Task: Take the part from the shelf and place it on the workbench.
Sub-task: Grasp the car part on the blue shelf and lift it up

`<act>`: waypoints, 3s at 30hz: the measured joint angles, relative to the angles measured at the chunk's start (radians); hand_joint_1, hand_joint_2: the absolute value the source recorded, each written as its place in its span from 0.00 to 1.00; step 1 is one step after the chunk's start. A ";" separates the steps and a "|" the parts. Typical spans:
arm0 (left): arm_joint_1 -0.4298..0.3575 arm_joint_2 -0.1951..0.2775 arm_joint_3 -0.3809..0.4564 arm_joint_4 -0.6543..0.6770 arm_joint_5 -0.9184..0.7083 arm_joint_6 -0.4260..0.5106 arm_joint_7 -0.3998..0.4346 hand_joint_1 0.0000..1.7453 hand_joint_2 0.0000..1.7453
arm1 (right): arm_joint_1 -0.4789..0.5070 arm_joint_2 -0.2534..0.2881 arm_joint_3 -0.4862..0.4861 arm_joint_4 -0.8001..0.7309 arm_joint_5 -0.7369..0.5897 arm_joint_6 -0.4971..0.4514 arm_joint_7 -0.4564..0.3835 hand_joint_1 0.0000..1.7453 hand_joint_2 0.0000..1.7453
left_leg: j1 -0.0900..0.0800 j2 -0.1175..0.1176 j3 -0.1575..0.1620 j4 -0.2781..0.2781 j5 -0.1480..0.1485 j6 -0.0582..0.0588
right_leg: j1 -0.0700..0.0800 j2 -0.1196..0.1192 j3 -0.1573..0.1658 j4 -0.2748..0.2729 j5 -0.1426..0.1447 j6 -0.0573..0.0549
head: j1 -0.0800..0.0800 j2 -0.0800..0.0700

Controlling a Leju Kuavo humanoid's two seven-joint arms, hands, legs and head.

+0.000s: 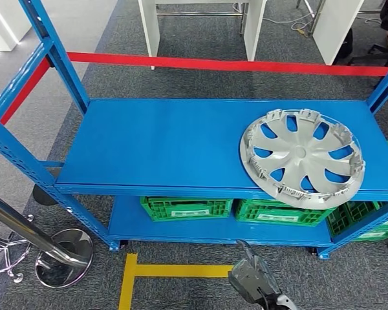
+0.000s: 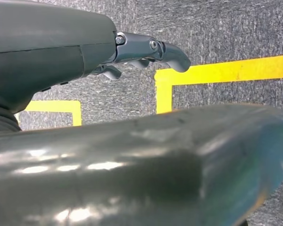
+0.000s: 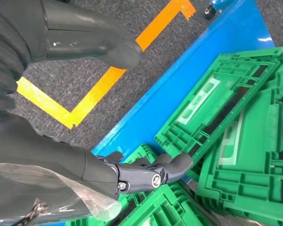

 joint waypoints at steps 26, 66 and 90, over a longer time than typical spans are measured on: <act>0.008 -0.030 0.157 0.000 0.130 -0.272 -0.529 0.00 0.00 | 0.216 0.020 -0.191 -0.567 0.493 -0.423 -0.136 0.00 1.00 | 0.000 0.006 0.001 0.000 -0.002 0.001 | 0.000 0.005 0.000 0.000 -0.001 0.001 | 0.000 0.000; -0.032 -0.034 0.013 0.000 -0.024 -0.159 -0.356 0.00 0.00 | 0.109 0.170 -0.551 -0.451 1.074 -0.422 -0.157 0.00 1.00 | 0.000 0.008 0.001 0.002 -0.001 0.002 | 0.000 0.006 0.001 -0.001 0.001 0.004 | 0.000 0.000; -0.070 -0.034 -0.075 -0.001 -0.069 -0.153 -0.321 0.00 0.00 | 0.021 0.052 -0.493 -0.264 1.277 -0.423 0.173 0.00 1.00 | 0.000 0.008 0.000 0.003 -0.001 0.002 | 0.000 0.006 0.001 -0.001 0.001 0.004 | 0.000 0.000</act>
